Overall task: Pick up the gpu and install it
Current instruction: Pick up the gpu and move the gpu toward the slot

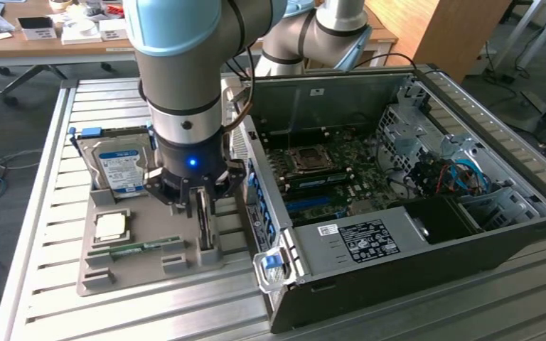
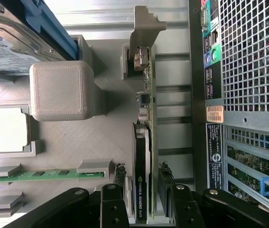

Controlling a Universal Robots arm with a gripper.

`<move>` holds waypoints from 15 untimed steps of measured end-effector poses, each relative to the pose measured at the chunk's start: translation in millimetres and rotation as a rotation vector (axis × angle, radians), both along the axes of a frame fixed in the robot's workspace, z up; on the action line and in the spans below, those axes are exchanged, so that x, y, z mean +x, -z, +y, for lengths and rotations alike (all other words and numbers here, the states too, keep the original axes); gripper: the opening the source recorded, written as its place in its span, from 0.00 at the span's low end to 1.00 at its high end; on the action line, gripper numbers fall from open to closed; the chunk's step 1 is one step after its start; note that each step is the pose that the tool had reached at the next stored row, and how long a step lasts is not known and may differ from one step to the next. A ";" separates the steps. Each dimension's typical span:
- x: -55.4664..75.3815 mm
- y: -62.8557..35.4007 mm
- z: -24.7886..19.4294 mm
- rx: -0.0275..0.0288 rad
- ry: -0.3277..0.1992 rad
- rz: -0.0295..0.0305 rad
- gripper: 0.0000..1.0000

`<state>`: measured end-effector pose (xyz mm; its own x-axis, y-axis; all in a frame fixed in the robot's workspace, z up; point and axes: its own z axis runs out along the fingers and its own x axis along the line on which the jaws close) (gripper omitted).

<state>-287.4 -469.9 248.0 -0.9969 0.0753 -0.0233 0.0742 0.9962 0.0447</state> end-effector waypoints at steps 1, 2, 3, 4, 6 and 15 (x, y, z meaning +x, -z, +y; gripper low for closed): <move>0.0 0.3 0.0 -0.0002 0.000 0.0001 0.42; 0.0 0.3 0.0 -0.0002 0.000 0.0002 0.42; 0.0 0.3 0.0 -0.0002 0.000 0.0002 0.42; 0.0 0.4 0.0 -0.0001 0.000 0.0001 0.42; 0.0 0.5 0.0 0.0000 0.000 -0.0001 0.42; 0.0 4.6 0.0 -0.0001 0.000 0.0001 0.42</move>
<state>-287.4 -469.9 243.4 -0.9969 0.0753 -0.0233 0.0742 0.9962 0.0446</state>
